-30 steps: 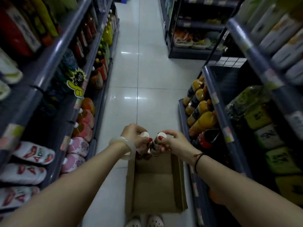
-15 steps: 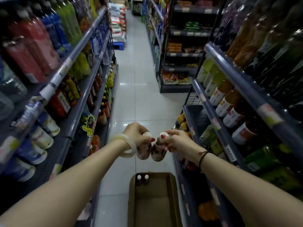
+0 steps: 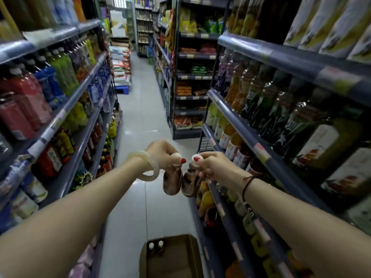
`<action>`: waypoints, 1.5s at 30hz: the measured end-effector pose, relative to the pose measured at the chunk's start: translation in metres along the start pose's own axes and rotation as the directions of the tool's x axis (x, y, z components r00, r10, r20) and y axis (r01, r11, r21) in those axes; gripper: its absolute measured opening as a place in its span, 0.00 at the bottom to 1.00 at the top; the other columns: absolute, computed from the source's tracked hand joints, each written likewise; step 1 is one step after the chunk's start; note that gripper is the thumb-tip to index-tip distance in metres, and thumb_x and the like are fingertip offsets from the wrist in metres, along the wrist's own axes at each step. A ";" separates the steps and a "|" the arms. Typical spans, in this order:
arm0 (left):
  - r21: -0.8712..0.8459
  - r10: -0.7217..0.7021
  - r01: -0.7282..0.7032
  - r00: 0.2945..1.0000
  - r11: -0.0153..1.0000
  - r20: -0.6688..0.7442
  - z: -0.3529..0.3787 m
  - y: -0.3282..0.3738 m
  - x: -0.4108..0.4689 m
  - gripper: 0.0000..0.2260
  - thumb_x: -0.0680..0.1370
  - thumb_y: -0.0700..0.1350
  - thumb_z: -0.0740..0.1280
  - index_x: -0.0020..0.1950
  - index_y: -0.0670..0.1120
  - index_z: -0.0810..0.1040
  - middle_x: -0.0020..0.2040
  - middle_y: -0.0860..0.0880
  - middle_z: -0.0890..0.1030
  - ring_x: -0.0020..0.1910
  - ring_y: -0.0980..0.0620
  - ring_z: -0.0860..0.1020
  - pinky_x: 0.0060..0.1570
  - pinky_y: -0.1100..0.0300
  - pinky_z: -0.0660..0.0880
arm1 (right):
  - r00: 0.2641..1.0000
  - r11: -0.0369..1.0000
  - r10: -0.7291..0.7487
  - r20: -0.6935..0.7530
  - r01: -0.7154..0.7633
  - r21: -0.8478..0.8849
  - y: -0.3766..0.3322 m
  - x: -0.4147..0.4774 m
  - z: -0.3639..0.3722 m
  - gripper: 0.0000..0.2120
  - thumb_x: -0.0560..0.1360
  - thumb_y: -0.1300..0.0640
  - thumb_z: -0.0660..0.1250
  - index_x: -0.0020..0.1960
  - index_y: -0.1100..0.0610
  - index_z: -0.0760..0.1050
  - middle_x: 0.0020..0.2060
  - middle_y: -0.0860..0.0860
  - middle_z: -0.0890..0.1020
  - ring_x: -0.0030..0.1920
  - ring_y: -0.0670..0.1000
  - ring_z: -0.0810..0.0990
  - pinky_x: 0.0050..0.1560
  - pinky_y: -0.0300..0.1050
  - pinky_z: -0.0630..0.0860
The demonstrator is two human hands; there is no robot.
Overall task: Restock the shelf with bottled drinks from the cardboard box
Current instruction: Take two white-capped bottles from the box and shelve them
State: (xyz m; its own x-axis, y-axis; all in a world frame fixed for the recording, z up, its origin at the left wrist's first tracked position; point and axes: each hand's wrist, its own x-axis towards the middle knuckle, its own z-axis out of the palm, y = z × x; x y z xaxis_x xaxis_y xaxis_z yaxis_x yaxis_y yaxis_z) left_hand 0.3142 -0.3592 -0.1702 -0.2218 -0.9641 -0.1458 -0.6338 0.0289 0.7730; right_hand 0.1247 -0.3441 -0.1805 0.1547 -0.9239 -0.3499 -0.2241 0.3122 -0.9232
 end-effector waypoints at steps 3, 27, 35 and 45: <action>0.008 0.049 -0.049 0.998 0.999 0.051 0.002 0.023 -0.001 0.09 0.72 0.46 0.72 0.36 0.42 0.83 0.36 0.46 0.84 0.40 0.47 0.85 0.49 0.47 0.82 | 0.999 1.000 0.001 -0.046 0.000 0.025 -0.004 -0.016 -0.015 0.10 0.76 0.61 0.65 0.56 0.61 0.78 0.36 0.57 0.83 0.25 0.45 0.78 0.30 0.38 0.70; 0.032 0.440 -0.525 0.745 0.851 0.501 0.079 0.150 -0.079 0.08 0.76 0.44 0.69 0.48 0.40 0.84 0.44 0.40 0.86 0.44 0.46 0.85 0.51 0.48 0.81 | 0.788 0.971 0.121 -0.604 0.033 0.238 0.028 -0.237 -0.057 0.06 0.76 0.63 0.65 0.50 0.61 0.80 0.37 0.60 0.83 0.26 0.47 0.78 0.24 0.35 0.70; -0.110 0.457 -0.517 0.614 0.849 0.644 0.125 0.194 -0.119 0.09 0.76 0.42 0.69 0.53 0.39 0.83 0.47 0.42 0.85 0.42 0.49 0.86 0.46 0.57 0.83 | 0.640 0.957 0.187 -0.745 0.053 0.285 0.047 -0.315 -0.059 0.05 0.76 0.62 0.66 0.49 0.59 0.80 0.27 0.54 0.82 0.23 0.46 0.78 0.23 0.36 0.69; -0.204 0.505 -0.570 0.438 0.796 0.744 0.178 0.241 -0.184 0.09 0.76 0.41 0.69 0.51 0.36 0.83 0.43 0.43 0.85 0.36 0.51 0.85 0.33 0.66 0.80 | 0.451 0.958 0.221 -0.865 0.067 0.280 0.067 -0.413 -0.057 0.08 0.77 0.65 0.64 0.54 0.63 0.78 0.29 0.58 0.81 0.22 0.46 0.79 0.23 0.35 0.72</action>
State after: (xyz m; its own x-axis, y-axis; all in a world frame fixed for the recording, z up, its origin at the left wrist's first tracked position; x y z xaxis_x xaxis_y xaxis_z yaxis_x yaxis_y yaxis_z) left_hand 0.0703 -0.1275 -0.0671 -0.9683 -0.2112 -0.1333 -0.2267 0.5190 0.8242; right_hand -0.0090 0.0459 -0.0891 -0.8120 -0.5387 -0.2247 0.0650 0.2990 -0.9520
